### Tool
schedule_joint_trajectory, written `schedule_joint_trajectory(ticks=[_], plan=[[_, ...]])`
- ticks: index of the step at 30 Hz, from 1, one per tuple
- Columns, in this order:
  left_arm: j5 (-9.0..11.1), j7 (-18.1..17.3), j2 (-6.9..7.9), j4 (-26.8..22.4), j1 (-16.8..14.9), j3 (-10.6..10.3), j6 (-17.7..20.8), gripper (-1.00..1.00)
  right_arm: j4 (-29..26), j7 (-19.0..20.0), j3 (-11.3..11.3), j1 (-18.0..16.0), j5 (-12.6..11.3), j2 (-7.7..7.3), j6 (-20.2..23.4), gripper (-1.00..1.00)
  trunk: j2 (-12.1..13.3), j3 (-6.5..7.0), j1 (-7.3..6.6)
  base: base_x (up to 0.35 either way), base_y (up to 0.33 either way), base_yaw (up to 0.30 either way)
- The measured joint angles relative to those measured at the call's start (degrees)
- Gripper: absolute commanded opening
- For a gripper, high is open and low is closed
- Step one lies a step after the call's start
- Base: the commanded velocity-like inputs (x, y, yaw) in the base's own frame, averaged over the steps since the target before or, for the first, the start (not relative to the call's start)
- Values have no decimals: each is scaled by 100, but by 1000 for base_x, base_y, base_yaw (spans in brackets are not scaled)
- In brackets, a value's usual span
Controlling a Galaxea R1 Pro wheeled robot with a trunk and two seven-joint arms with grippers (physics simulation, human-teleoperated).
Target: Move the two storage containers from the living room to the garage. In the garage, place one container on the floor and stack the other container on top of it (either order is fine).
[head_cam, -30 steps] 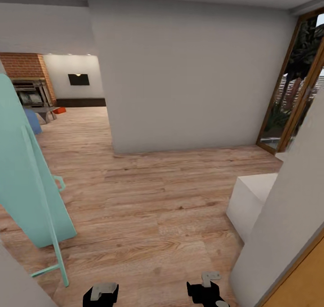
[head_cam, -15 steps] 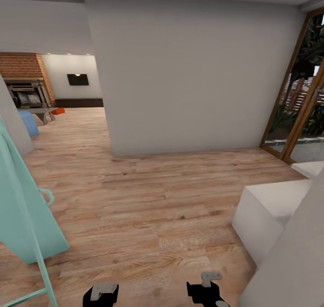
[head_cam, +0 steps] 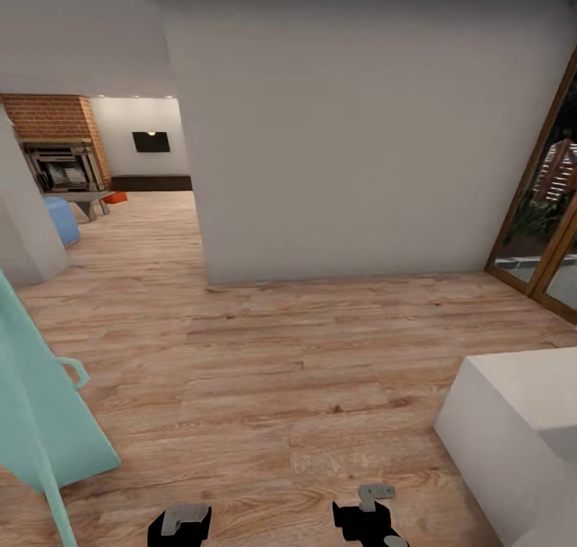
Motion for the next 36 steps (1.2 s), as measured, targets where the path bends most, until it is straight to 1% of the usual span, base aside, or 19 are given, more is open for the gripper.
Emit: schedule_joint_trajectory(ticks=[11,25,36], plan=[[0,0,0,-1,1,0,0,100,1,0,0,-2,2,7,0,100,0,-10,0,346,0,199],[0,0,0,0,0,0,0,100,4,0,0,0,3,8,0,100,0,-14,0,346,0,45],[0,0,0,-1,1,0,0,100,3,0,0,0,3,9,0,100,0,-43,0,346,0,179]])
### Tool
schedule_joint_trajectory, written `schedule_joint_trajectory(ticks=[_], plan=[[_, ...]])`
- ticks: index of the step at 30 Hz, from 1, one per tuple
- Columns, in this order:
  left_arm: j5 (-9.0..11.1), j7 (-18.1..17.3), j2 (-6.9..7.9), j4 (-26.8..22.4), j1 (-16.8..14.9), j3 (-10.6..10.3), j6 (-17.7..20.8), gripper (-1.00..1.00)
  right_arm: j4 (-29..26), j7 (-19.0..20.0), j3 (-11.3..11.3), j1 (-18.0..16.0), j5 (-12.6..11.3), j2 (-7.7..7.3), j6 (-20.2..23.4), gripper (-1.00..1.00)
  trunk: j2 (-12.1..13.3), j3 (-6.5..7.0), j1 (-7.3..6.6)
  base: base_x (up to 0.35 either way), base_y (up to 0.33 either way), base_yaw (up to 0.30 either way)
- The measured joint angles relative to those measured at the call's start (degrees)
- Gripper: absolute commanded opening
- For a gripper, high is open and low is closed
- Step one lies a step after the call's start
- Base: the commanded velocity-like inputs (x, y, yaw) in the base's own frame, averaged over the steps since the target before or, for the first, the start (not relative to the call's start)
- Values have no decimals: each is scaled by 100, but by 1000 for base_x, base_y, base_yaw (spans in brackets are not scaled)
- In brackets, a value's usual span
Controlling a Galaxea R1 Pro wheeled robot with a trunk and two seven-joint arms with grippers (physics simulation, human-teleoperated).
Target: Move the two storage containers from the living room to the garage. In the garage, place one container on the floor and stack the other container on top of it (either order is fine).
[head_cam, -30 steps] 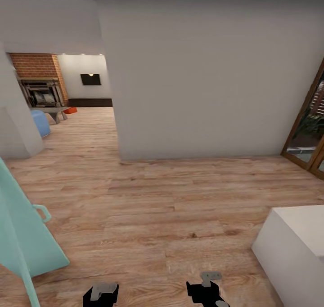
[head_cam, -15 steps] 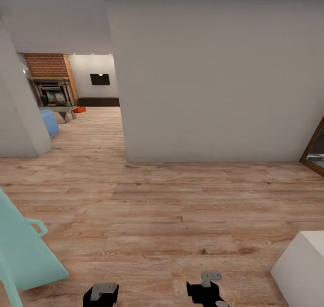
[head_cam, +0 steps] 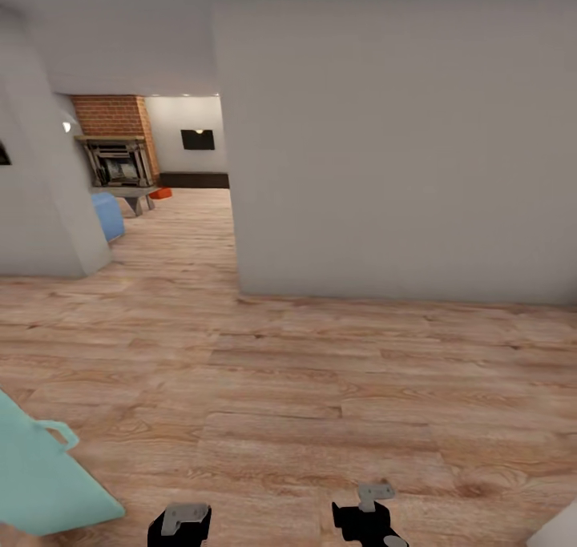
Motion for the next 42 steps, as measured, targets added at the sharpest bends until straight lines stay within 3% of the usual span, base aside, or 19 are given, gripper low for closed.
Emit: schedule_joint_trajectory(ticks=[34,42], plan=[[0,0,0,1,-1,-4,0,100,-2,0,0,-1,1,0,0,100,0,-7,0,346,0,9],[0,0,0,0,0,-5,0,100,2,0,0,0,-2,0,0,100,0,-9,0,346,0,135]])
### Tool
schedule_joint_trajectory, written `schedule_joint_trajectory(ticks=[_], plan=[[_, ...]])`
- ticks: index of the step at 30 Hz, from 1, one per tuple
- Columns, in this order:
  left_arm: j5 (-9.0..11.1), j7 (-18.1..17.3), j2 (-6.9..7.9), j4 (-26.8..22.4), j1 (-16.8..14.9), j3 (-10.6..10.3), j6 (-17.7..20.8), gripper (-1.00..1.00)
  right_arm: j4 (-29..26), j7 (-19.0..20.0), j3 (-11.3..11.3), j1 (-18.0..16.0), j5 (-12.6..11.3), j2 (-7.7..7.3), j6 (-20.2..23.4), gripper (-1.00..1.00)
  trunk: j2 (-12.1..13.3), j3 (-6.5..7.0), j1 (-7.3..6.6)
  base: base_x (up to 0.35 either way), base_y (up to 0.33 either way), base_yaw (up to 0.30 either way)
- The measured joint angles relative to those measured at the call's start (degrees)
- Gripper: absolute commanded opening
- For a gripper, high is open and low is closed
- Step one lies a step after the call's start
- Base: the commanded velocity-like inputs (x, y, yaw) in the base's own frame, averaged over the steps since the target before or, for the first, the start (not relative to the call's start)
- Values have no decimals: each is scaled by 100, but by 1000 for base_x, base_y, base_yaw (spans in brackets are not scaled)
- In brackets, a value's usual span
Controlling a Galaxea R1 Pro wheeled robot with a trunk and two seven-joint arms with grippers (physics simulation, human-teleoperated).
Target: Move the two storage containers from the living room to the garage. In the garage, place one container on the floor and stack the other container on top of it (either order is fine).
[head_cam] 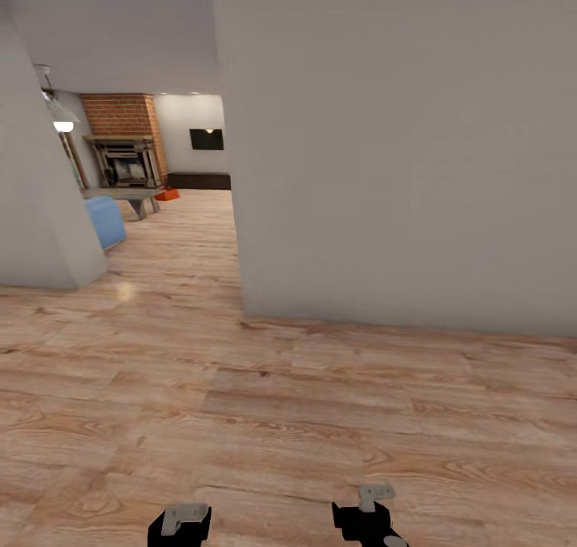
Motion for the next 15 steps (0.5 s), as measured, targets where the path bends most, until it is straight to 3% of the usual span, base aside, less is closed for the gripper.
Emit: schedule_joint_trajectory(ticks=[15], plan=[[0,0,0,0,0,2,0,100,-1,0,0,-1,0,0,0,100,0,-43,0,346,0,263]])
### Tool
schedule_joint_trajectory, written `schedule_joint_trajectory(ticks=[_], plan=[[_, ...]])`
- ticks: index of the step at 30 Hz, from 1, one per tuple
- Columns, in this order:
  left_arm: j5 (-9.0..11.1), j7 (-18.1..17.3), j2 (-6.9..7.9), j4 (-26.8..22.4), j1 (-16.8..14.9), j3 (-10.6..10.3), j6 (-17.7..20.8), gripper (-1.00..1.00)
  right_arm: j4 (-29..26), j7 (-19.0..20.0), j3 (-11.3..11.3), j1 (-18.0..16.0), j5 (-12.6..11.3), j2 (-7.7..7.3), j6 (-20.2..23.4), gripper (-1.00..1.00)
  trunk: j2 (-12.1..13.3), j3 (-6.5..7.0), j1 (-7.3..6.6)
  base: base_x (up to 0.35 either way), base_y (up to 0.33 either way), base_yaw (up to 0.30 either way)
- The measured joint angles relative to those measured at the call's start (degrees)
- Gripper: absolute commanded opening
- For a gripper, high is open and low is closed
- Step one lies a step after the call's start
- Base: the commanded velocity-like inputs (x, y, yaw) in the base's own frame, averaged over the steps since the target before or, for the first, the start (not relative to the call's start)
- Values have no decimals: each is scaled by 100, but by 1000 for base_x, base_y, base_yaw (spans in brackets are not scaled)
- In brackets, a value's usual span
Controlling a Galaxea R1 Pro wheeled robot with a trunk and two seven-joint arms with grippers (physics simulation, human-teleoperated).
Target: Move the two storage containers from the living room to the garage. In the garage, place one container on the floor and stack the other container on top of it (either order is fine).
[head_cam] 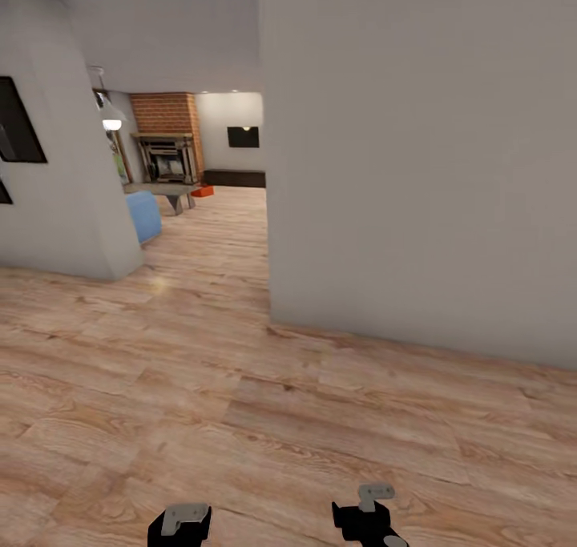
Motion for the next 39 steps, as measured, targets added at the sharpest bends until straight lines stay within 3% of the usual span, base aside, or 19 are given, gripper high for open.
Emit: schedule_joint_trajectory(ticks=[32,39], plan=[[0,0,0,0,0,-4,0,100,0,0,0,-2,1,0,0,100,0,-106,0,346,0,276],[0,0,-1,2,-1,-3,-1,100,0,0,0,2,2,-1,0,100,0,-117,0,346,0,99]])
